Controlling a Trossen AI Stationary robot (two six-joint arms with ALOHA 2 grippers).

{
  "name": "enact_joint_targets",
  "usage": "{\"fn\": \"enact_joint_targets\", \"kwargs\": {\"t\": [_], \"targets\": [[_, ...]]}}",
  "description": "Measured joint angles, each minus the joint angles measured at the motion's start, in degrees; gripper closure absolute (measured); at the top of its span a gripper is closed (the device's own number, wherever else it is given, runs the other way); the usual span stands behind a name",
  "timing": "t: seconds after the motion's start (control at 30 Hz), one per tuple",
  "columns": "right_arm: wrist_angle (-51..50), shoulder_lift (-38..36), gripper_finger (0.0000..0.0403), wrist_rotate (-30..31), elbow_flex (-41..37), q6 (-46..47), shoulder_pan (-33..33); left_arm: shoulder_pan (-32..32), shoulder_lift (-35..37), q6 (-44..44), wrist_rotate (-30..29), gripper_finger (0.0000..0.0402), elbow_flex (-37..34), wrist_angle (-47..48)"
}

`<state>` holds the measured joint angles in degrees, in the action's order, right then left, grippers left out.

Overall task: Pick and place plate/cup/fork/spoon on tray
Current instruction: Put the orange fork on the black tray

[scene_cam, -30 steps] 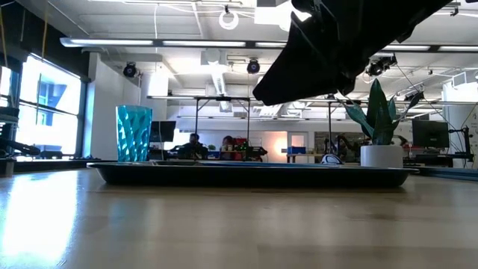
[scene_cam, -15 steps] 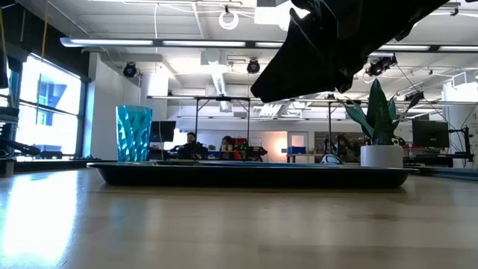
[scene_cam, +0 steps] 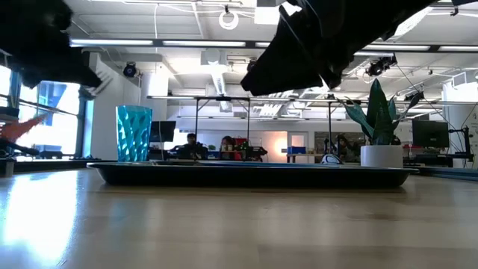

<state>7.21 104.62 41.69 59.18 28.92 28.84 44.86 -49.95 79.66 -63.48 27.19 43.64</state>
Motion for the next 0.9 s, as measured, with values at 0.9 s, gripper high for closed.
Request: {"fn": "enact_joint_targets", "kwargs": {"t": [0.9], "targets": [[3.0, 0.0, 0.0289, -5.5, 0.0, -14.0, -3.1, -62.1, -17.0, -70.7, 52.2, 0.0401, 0.0, -56.8]]}}
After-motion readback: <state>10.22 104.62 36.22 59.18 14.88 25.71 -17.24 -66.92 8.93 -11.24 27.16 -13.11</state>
